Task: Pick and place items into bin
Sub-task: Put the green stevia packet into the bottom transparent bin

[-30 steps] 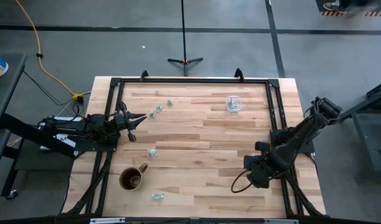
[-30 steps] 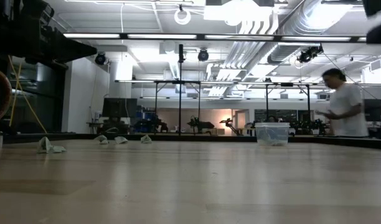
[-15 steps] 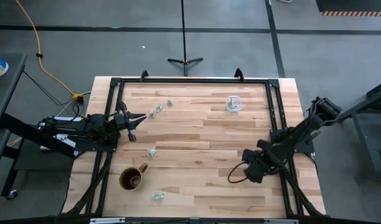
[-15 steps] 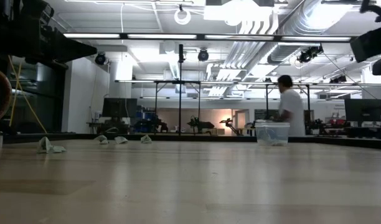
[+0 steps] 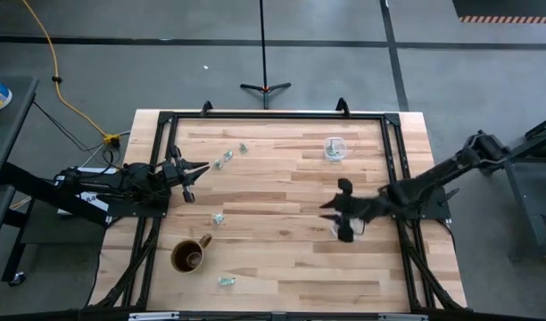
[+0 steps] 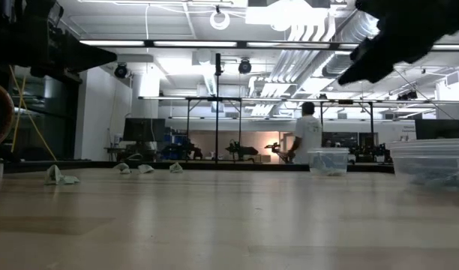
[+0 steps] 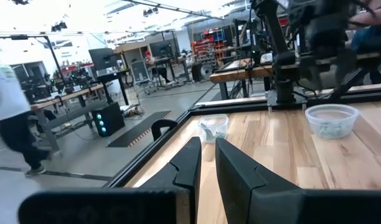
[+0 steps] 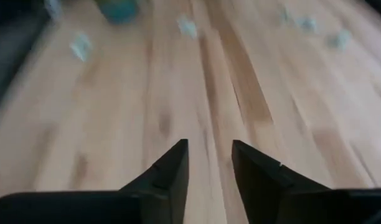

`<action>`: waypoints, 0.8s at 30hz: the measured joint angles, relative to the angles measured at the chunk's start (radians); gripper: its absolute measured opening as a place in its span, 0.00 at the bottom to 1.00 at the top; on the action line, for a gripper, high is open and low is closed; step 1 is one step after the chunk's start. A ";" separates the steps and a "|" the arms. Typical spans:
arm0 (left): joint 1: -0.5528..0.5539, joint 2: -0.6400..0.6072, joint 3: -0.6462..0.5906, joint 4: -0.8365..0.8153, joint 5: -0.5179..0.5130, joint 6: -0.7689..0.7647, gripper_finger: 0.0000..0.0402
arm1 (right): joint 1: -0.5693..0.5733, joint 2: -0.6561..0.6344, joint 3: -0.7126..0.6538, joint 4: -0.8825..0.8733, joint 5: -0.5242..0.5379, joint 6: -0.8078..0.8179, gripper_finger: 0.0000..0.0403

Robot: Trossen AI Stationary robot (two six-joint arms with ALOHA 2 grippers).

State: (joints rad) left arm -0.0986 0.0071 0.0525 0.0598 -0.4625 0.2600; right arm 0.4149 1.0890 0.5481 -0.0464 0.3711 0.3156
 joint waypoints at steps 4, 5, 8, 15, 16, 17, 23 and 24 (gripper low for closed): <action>0.000 0.000 0.000 -0.001 0.000 -0.001 0.21 | -0.071 -0.100 -0.116 0.249 -0.119 -0.181 0.22; 0.000 0.000 0.000 -0.001 0.000 -0.001 0.21 | -0.086 -0.126 -0.148 0.289 -0.137 -0.213 0.21; 0.000 0.000 0.000 -0.001 0.000 -0.002 0.21 | -0.124 -0.227 -0.243 0.363 -0.147 -0.237 0.17; 0.000 0.000 0.000 -0.001 -0.001 -0.002 0.21 | -0.166 -0.567 -0.330 0.192 -0.184 -0.212 0.09; 0.000 0.000 0.000 -0.001 -0.001 -0.002 0.21 | -0.167 -0.621 -0.328 0.147 -0.177 -0.212 0.08; 0.000 0.000 0.000 -0.001 -0.001 -0.002 0.21 | -0.168 -0.677 -0.328 0.111 -0.170 -0.218 0.07; 0.000 0.000 0.000 -0.002 -0.001 -0.002 0.21 | -0.168 -0.903 -0.439 0.122 -0.113 -0.240 0.02; 0.000 0.000 0.000 -0.002 -0.001 -0.002 0.21 | -0.168 -0.923 -0.482 0.155 -0.105 -0.241 0.02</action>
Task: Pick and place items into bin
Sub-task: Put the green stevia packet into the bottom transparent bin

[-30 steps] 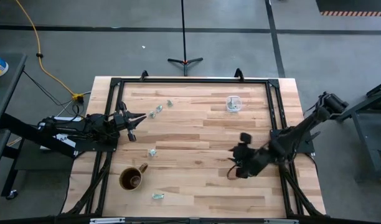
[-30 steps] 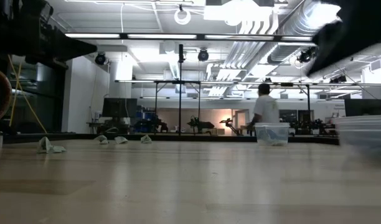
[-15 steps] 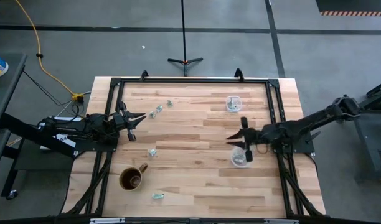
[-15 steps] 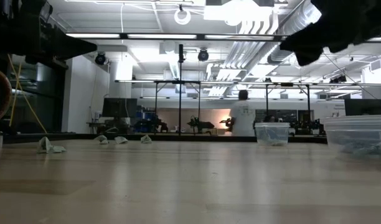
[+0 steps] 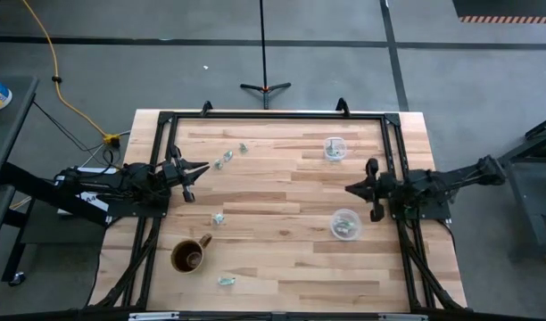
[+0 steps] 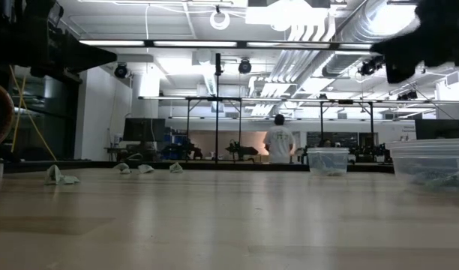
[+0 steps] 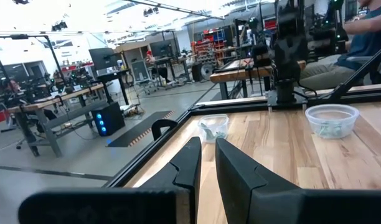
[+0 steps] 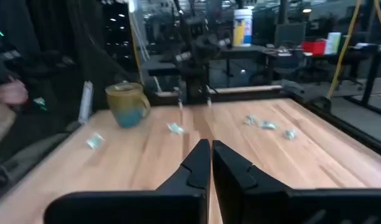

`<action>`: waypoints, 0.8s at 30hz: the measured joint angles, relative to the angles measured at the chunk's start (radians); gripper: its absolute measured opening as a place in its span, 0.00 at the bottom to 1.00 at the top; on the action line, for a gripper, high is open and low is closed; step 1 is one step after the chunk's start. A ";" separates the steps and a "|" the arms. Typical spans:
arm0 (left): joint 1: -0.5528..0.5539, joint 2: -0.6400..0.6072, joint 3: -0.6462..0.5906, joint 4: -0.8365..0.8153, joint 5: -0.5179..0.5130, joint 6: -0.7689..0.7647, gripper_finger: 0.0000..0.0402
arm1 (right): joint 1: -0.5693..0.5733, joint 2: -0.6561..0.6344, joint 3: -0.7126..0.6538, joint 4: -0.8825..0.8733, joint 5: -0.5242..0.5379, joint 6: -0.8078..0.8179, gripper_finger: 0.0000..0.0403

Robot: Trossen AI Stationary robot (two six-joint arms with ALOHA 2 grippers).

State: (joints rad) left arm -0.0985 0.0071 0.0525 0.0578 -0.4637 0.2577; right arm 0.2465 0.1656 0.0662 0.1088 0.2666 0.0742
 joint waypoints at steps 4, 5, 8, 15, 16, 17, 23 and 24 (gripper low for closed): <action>0.000 0.000 0.000 0.001 -0.003 0.000 0.21 | -0.003 -0.054 -0.052 0.021 0.032 -0.032 0.01; 0.000 0.000 0.000 0.003 -0.003 0.001 0.21 | -0.005 -0.055 -0.054 0.024 0.049 -0.031 0.01; 0.000 0.000 0.000 0.002 -0.002 -0.017 0.21 | -0.006 -0.057 -0.056 0.039 0.088 -0.034 0.01; 0.000 0.006 0.000 0.024 0.029 -0.046 0.32 | -0.006 -0.054 -0.055 0.038 0.110 -0.123 0.02; 0.000 0.013 0.000 0.047 0.029 -0.063 0.38 | -0.006 -0.054 -0.055 0.037 0.110 -0.137 0.02; 0.000 0.026 0.000 0.081 0.030 -0.078 0.44 | -0.006 -0.054 -0.055 0.036 0.110 -0.152 0.02; 0.000 0.193 0.032 0.254 0.031 -0.195 0.74 | -0.006 -0.054 -0.055 0.036 0.132 -0.210 0.02; 0.000 0.235 0.049 0.254 0.023 -0.219 0.76 | -0.006 -0.054 -0.055 0.036 0.143 -0.213 0.02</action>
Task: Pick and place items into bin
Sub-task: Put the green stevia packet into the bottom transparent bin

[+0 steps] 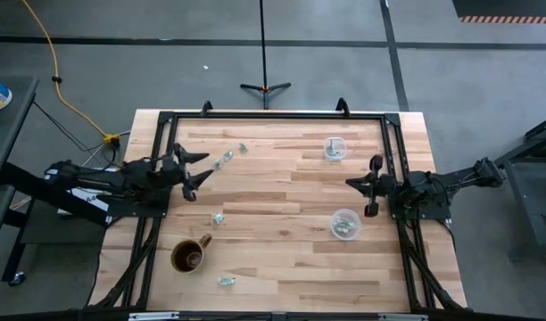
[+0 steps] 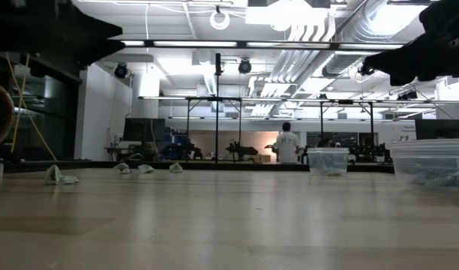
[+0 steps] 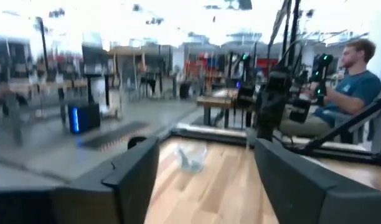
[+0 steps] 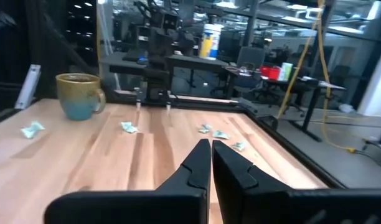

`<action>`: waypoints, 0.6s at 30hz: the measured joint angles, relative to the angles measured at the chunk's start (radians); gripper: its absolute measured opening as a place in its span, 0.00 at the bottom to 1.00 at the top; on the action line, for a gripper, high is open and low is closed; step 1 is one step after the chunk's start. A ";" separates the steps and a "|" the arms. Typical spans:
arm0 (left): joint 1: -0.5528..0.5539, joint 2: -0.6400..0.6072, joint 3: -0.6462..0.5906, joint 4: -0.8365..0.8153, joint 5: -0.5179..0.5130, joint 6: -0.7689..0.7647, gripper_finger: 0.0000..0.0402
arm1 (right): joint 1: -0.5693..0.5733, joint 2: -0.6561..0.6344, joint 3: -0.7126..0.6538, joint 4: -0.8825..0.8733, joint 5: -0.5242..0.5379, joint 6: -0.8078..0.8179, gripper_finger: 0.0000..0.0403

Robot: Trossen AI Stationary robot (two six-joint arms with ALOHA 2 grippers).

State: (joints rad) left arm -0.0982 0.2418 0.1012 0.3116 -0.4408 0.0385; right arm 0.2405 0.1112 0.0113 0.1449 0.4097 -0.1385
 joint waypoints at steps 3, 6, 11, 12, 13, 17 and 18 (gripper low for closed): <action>0.000 0.155 0.067 -0.009 -0.031 -0.050 0.78 | 0.000 0.000 0.000 0.000 0.044 -0.001 0.02; 0.000 0.314 0.178 -0.123 -0.101 -0.078 0.75 | 0.000 0.000 0.000 0.000 0.085 -0.001 0.02; 0.057 0.530 0.424 -0.542 -0.176 -0.267 0.67 | 0.000 0.000 0.000 -0.001 0.107 -0.001 0.00; 0.082 0.569 0.470 -0.628 -0.177 -0.318 0.65 | 0.000 0.000 0.000 -0.001 0.107 -0.001 0.00; 0.108 0.608 0.511 -0.703 -0.174 -0.365 0.64 | 0.000 0.000 0.000 -0.001 0.107 0.000 0.00; 0.235 0.744 0.615 -0.898 -0.065 -0.438 0.64 | 0.000 0.000 0.000 -0.003 0.106 0.004 0.01; 0.268 0.773 0.629 -0.910 -0.022 -0.439 0.64 | 0.000 0.000 0.000 -0.006 0.106 0.004 0.01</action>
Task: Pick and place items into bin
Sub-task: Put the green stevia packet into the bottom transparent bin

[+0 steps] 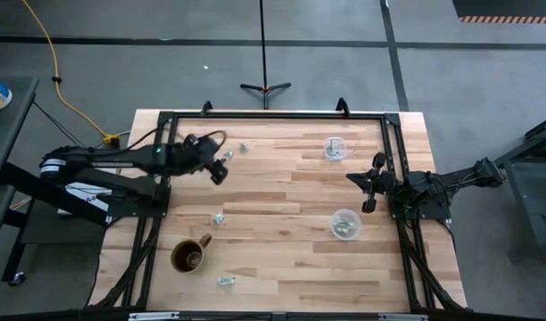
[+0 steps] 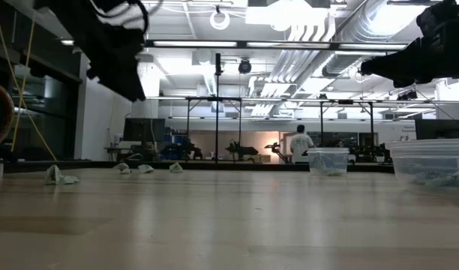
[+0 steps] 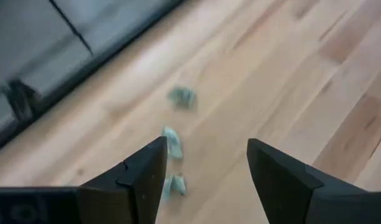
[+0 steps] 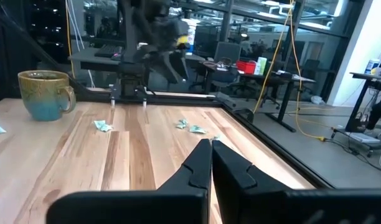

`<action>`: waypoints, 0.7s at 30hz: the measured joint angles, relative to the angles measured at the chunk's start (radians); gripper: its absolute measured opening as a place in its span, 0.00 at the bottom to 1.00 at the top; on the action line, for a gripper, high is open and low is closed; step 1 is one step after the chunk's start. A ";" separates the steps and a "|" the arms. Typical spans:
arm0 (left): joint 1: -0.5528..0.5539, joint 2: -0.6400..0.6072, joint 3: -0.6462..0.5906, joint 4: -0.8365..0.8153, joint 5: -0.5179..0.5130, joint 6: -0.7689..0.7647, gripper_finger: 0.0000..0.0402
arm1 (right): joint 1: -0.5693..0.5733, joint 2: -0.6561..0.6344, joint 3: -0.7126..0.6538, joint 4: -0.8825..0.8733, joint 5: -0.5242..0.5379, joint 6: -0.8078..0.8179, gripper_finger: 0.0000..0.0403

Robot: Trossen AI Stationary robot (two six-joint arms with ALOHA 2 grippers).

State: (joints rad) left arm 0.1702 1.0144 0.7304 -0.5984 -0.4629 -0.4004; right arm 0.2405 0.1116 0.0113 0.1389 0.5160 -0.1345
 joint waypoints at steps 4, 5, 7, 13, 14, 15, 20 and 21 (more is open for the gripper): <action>0.119 0.101 0.029 -0.003 0.181 0.012 0.67 | 0.000 0.000 0.000 -0.014 0.000 -0.002 0.00; 0.143 0.123 0.031 -0.001 0.205 0.021 0.68 | 0.000 0.000 0.000 -0.021 -0.001 -0.002 0.00; 0.190 0.160 0.031 -0.008 0.222 0.031 0.69 | 0.000 0.000 0.000 -0.037 -0.001 -0.002 0.00; 0.309 0.260 0.031 -0.031 0.302 0.041 0.70 | 0.000 0.000 0.001 -0.060 -0.002 -0.003 0.02; 0.321 0.274 0.031 -0.033 0.318 0.044 0.70 | 0.000 0.000 0.002 -0.063 -0.002 -0.003 0.02; 0.331 0.286 0.031 -0.034 0.331 0.046 0.70 | 0.000 0.000 0.002 -0.063 -0.002 -0.004 0.02; 0.368 0.348 0.030 -0.038 0.341 0.073 0.69 | 0.000 0.000 0.002 -0.067 -0.003 -0.005 0.01; 0.374 0.358 0.030 -0.038 0.341 0.078 0.69 | 0.000 0.000 0.002 -0.067 -0.003 -0.005 0.00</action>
State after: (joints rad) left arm 0.5444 1.3722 0.7609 -0.6369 -0.1215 -0.3221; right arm 0.2405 0.1120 0.0132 0.0723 0.5133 -0.1390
